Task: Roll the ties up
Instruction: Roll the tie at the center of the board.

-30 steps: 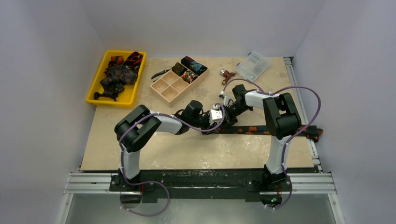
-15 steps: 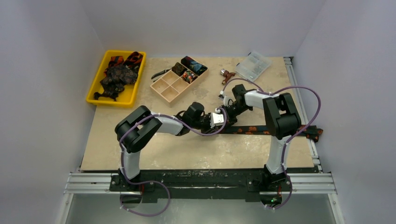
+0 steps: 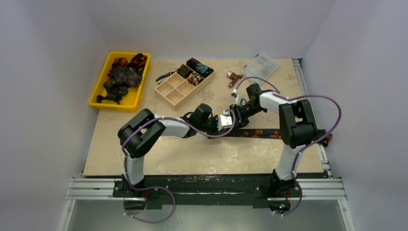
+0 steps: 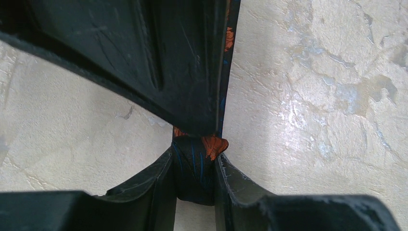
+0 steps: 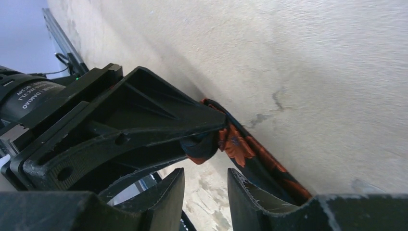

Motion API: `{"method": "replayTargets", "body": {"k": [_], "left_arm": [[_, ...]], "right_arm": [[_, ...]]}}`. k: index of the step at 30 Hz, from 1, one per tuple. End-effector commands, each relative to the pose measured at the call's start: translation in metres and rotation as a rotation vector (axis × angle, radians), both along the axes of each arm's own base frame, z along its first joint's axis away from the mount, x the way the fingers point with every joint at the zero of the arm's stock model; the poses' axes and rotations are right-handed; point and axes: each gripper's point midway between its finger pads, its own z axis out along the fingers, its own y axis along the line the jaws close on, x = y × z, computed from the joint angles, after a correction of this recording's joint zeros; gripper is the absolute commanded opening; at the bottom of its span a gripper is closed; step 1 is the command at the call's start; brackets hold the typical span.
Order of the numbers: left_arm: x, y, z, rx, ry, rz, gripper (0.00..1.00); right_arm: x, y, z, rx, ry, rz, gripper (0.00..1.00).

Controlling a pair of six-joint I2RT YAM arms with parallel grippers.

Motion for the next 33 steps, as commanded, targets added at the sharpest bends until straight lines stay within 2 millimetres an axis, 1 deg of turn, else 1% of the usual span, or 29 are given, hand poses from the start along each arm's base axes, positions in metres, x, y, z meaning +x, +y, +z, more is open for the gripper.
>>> {"method": "replayTargets", "body": {"k": [1,7,12,15,16,19,20,21,23,25,28,31,33], "left_arm": [[-0.015,0.039,-0.049,0.195,0.118,0.063,0.23],[-0.014,0.038,-0.048,0.192,0.117,0.058,0.23],[-0.013,0.036,-0.045,0.185,0.117,0.057,0.24],[-0.014,0.036,-0.046,0.192,0.12,0.055,0.24],[-0.014,0.036,-0.047,0.193,0.121,0.054,0.24],[-0.017,0.036,-0.047,0.186,0.131,0.045,0.26],[-0.018,0.035,-0.046,0.18,0.133,0.039,0.27],[-0.019,0.035,-0.046,0.175,0.135,0.035,0.28],[-0.02,0.035,-0.045,0.161,0.13,0.028,0.33],[-0.016,0.033,-0.042,0.139,0.114,0.023,0.42],[-0.008,0.027,-0.031,0.074,0.082,0.022,0.54],[-0.008,0.018,-0.02,0.005,0.053,-0.013,0.61],[-0.007,0.014,-0.015,-0.028,0.032,-0.027,0.64]], "right_arm": [[-0.002,0.017,0.009,0.079,0.009,0.003,0.38],[0.001,0.027,0.008,0.098,0.023,0.001,0.36],[0.003,0.026,-0.006,0.067,0.04,0.006,0.33],[0.004,0.025,-0.01,0.059,0.042,0.011,0.28],[0.004,0.025,-0.011,0.057,0.042,0.011,0.26],[0.003,0.022,-0.017,0.032,0.041,0.008,0.02],[0.003,0.02,-0.02,0.023,0.024,0.025,0.0],[0.002,0.018,-0.023,0.013,0.025,0.031,0.0],[-0.001,0.014,-0.028,-0.01,0.032,0.037,0.0],[-0.002,0.01,-0.034,-0.035,0.037,0.038,0.0],[-0.003,0.002,-0.042,-0.067,0.05,0.022,0.0],[-0.002,-0.004,-0.047,-0.088,0.053,0.011,0.0],[-0.002,-0.007,-0.051,-0.094,0.064,0.009,0.0]]}}
